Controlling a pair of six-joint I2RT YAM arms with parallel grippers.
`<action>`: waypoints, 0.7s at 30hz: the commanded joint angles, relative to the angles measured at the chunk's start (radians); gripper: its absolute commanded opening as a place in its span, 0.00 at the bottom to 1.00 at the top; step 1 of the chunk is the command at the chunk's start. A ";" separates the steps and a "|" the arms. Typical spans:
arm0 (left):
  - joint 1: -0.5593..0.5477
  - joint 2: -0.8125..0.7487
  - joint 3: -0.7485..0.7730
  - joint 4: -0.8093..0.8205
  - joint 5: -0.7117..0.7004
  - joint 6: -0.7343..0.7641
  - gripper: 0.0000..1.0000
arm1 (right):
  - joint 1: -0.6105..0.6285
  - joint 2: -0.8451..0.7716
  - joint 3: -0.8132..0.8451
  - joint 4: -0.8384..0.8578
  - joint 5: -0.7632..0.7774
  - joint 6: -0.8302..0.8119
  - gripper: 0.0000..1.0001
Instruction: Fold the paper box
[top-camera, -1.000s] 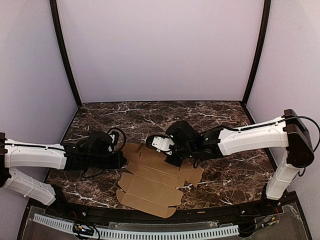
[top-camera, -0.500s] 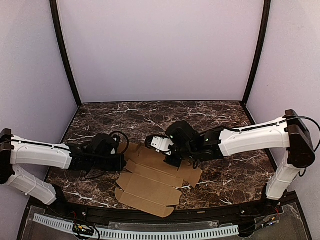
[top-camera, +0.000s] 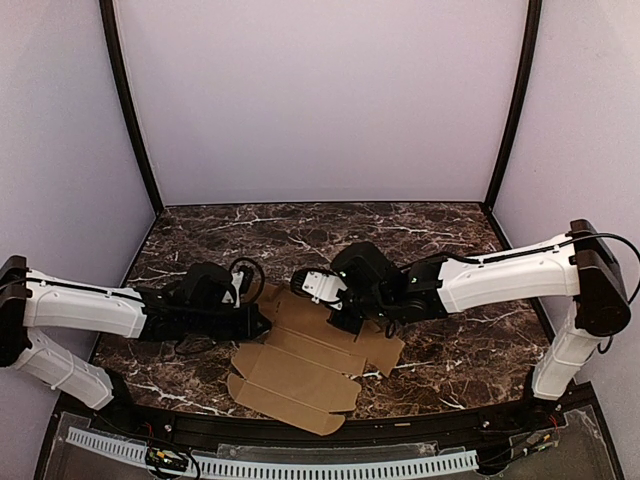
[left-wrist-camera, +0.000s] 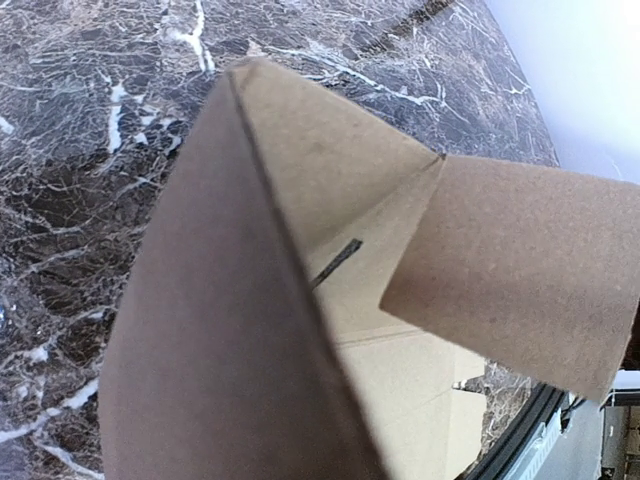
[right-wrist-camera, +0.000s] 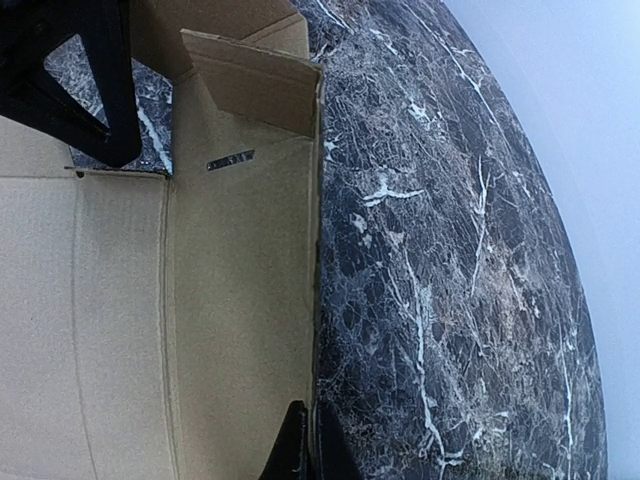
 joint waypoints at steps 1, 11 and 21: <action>-0.013 0.029 -0.017 0.072 0.059 -0.014 0.01 | 0.018 0.000 0.009 0.051 -0.005 0.024 0.00; -0.040 0.091 -0.006 0.099 0.043 -0.026 0.01 | 0.021 0.006 0.000 0.049 0.025 0.032 0.00; -0.040 -0.042 0.079 -0.118 -0.040 0.050 0.05 | 0.022 0.001 -0.039 0.049 0.042 -0.001 0.00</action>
